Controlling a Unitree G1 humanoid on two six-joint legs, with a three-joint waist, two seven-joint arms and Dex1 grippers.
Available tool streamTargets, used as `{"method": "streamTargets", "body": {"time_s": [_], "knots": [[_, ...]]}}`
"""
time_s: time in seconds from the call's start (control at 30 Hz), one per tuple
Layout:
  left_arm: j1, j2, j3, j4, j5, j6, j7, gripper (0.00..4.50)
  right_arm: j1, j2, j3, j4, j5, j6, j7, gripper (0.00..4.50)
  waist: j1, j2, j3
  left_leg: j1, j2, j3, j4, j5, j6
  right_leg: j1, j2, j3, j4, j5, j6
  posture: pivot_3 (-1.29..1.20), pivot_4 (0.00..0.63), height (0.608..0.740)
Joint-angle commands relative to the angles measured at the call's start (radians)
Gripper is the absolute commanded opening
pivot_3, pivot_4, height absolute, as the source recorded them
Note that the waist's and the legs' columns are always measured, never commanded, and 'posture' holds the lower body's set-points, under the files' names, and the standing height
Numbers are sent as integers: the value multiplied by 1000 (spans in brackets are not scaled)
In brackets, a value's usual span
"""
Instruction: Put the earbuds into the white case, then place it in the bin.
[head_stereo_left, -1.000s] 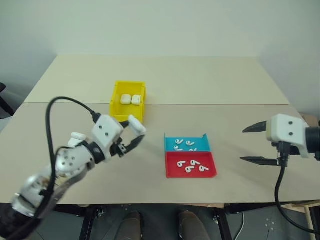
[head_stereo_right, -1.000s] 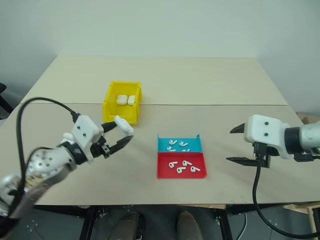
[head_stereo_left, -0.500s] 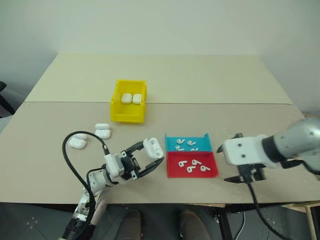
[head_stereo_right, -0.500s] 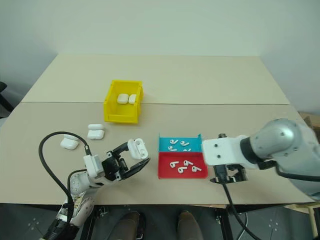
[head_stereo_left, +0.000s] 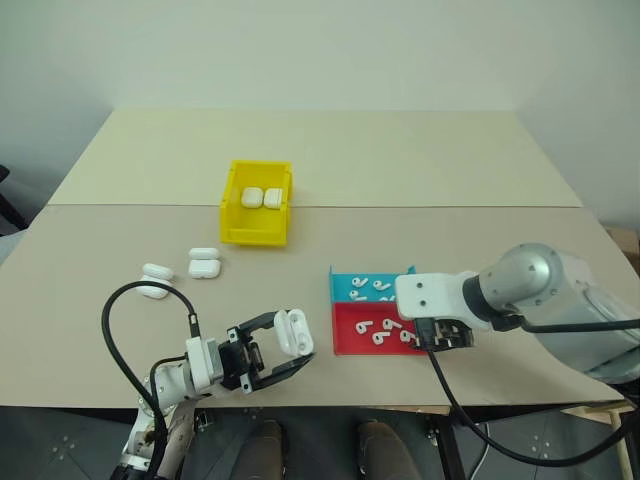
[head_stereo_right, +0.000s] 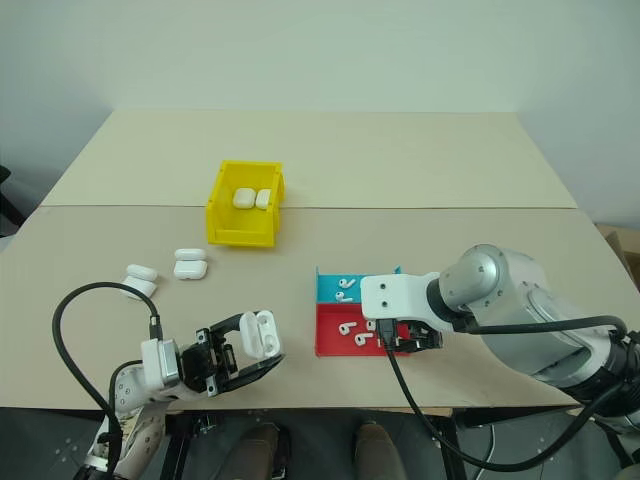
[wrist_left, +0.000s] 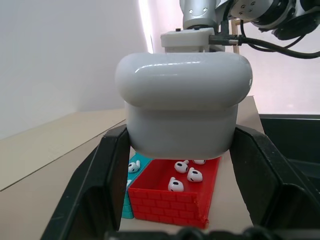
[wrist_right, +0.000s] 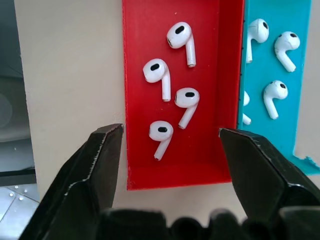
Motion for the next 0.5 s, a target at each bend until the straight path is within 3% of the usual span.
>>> {"method": "streamTargets", "body": {"time_s": [0.03,0.13,0.4,0.5], "knots": [[22,15,21,-66,13,19,11,2734,-2,-10,35,18,-60,-23,-9,3425,0,0,0,0,0,0,0,0,0,0,0,0,0,0,0,0,150,740],[45,37,32,-102,15,45,18,2734,5,14,34,26,-64,-10,-16,2668,-1,0,0,0,0,0,0,0,0,0,0,0,1,0,0,0,150,740],[53,40,48,-126,28,61,28,2734,8,37,44,51,-76,2,-26,2668,-2,0,0,1,1,0,0,0,0,0,1,0,1,0,-1,0,150,740],[61,54,53,-137,27,75,19,2734,19,47,41,49,-72,5,-35,2290,-2,0,0,1,0,0,0,0,0,0,1,0,1,0,0,0,150,740]]}}
